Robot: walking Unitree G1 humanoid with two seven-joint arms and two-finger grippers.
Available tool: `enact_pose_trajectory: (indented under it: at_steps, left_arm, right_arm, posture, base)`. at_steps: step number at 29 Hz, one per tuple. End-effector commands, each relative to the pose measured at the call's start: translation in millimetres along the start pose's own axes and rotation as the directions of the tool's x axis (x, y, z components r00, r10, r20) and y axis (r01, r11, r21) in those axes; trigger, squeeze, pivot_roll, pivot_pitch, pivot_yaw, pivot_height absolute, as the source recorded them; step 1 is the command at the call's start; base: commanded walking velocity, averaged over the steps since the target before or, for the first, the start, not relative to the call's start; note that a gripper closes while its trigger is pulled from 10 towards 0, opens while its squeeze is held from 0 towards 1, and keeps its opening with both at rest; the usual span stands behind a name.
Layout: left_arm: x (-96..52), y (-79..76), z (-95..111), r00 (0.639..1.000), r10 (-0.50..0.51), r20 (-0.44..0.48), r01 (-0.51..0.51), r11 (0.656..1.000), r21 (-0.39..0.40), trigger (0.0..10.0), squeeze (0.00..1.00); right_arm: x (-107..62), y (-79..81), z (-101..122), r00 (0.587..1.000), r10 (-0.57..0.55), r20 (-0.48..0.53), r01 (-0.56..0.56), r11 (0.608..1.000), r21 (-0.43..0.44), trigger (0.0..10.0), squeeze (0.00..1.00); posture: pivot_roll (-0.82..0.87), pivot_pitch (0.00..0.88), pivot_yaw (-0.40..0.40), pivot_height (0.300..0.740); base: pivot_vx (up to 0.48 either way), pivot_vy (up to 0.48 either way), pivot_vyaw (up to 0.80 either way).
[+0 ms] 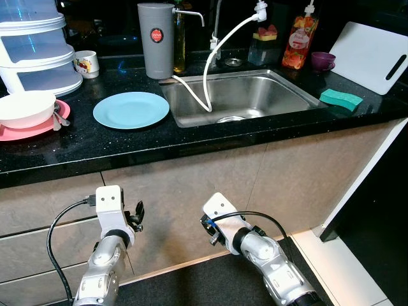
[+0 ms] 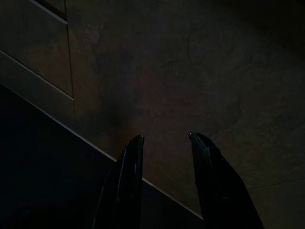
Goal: Kitchen organization
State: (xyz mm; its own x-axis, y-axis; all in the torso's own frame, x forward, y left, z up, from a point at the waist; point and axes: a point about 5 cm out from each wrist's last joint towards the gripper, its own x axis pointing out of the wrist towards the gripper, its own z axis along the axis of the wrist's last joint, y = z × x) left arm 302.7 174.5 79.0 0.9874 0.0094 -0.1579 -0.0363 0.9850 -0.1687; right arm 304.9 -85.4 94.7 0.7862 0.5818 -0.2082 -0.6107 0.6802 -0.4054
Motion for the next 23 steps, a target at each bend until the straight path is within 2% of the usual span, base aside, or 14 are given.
enact_pose_trajectory:
  at_steps: [1,23]
  left_arm:
    - [0.3,-0.3,-3.2,1.000,0.003,-0.011,-0.003,1.000,-0.011,10.0,0.00]
    - [0.9,1.7,-1.7,1.000,0.004,-0.009,-0.004,1.000,-0.008,10.0,0.00]
  right_arm:
    - [0.9,-0.6,-0.6,1.000,0.005,0.003,-0.005,1.000,0.007,10.0,0.00]
    - [2.4,-0.6,0.5,1.000,0.005,0.004,-0.005,1.000,0.007,10.0,0.00]
  posture:
    - [-0.09,0.068,0.007,0.740]
    - [-0.09,0.071,0.010,0.740]
  base:
    - [0.000,0.000,0.00]
    - [0.000,0.000,0.00]
